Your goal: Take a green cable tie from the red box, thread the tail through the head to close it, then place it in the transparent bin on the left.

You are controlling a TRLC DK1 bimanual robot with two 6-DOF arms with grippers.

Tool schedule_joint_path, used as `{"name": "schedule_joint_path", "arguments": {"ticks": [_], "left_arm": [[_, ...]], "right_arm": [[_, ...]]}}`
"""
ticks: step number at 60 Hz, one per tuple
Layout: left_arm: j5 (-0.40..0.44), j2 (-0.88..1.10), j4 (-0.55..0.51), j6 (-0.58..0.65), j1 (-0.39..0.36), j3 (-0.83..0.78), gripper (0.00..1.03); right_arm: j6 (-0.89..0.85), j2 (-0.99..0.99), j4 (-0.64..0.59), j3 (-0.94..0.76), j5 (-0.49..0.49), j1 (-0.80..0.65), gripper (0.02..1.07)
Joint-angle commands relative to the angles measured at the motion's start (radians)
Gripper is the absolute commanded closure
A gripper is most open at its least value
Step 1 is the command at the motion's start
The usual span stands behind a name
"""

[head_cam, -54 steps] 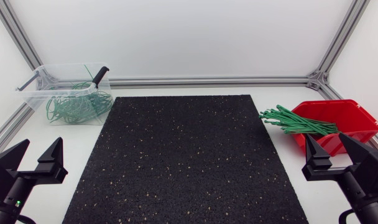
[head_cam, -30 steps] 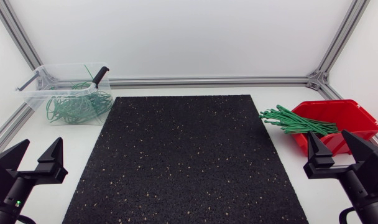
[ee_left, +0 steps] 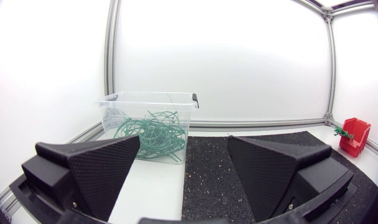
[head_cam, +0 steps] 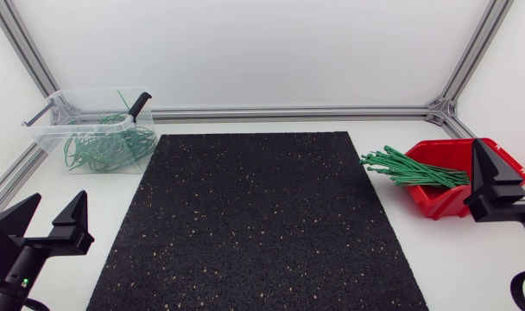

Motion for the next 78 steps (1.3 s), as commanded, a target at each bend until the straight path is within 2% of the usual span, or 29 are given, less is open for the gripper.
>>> {"name": "schedule_joint_path", "arguments": {"ticks": [1, 13, 37, 45, 51, 58, 65, 71, 78], "left_arm": [[-0.01, -0.01, -0.014, -0.023, 0.003, -0.04, 0.05], [-0.01, -0.01, -0.015, -0.022, 0.003, -0.04, 0.05], [-0.01, -0.01, -0.015, -0.022, 0.003, -0.04, 0.05], [-0.01, -0.01, -0.015, -0.022, 0.003, -0.04, 0.05], [-0.01, -0.008, -0.015, -0.02, 0.003, -0.04, 0.05], [-0.01, -0.01, -0.015, -0.02, 0.003, -0.04, 0.05], [-0.01, -0.01, -0.015, -0.02, 0.002, -0.04, 0.05], [-0.01, -0.008, -0.015, -0.02, 0.0, -0.04, 0.05], [-0.01, -0.008, -0.017, -0.02, -0.001, -0.04, 0.05]], "right_arm": [[0.022, 0.069, -0.012, 0.071, 0.006, 0.001, 0.06], [0.019, 0.319, -0.083, 0.287, 0.004, -0.015, 0.07], [-0.084, 0.825, -0.578, 0.828, -0.007, -0.065, 0.07], [-0.102, 0.911, -0.558, 0.882, -0.166, -0.154, 0.07], [-0.216, 0.994, -0.572, 0.948, -0.183, -0.196, 0.07], [-0.454, 1.112, -0.702, 1.051, -0.177, -0.202, 0.07], [-0.537, 1.193, -0.776, 1.114, -0.18, -0.211, 0.07], [-0.682, 1.252, -0.891, 1.157, -0.258, -0.212, 0.07], [-0.854, 1.31, -0.962, 1.158, -0.263, -0.193, 0.07]]}}
